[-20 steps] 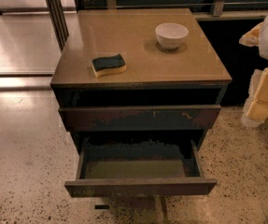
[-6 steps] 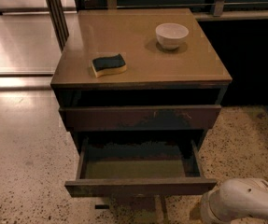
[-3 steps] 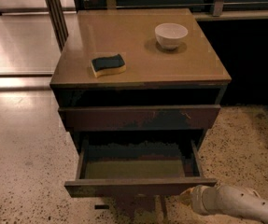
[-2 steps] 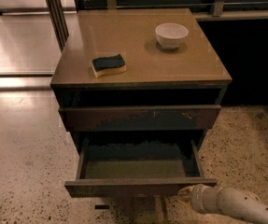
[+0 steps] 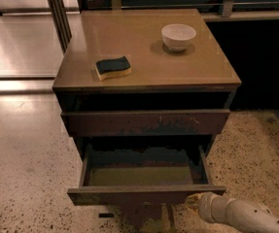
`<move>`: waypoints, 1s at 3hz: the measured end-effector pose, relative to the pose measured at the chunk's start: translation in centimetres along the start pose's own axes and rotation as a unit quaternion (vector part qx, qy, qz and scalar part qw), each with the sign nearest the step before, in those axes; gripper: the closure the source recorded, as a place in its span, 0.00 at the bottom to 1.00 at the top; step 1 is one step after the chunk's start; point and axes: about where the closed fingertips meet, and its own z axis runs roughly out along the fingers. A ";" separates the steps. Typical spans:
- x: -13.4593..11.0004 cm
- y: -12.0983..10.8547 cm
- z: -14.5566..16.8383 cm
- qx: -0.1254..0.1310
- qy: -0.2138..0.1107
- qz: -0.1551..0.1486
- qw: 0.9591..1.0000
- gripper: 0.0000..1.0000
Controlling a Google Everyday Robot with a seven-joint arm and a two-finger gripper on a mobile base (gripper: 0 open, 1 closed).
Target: Close middle drawer
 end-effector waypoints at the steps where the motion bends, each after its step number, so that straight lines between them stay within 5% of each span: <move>1: 0.4 -1.0 -0.1 0.048 0.000 -0.027 0.998 1.00; 3: 0.6 -3.2 0.7 0.109 -0.007 -0.056 0.992 1.00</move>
Offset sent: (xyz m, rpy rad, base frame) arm 0.0317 -0.0087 0.0073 -0.0566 -0.2944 -0.0234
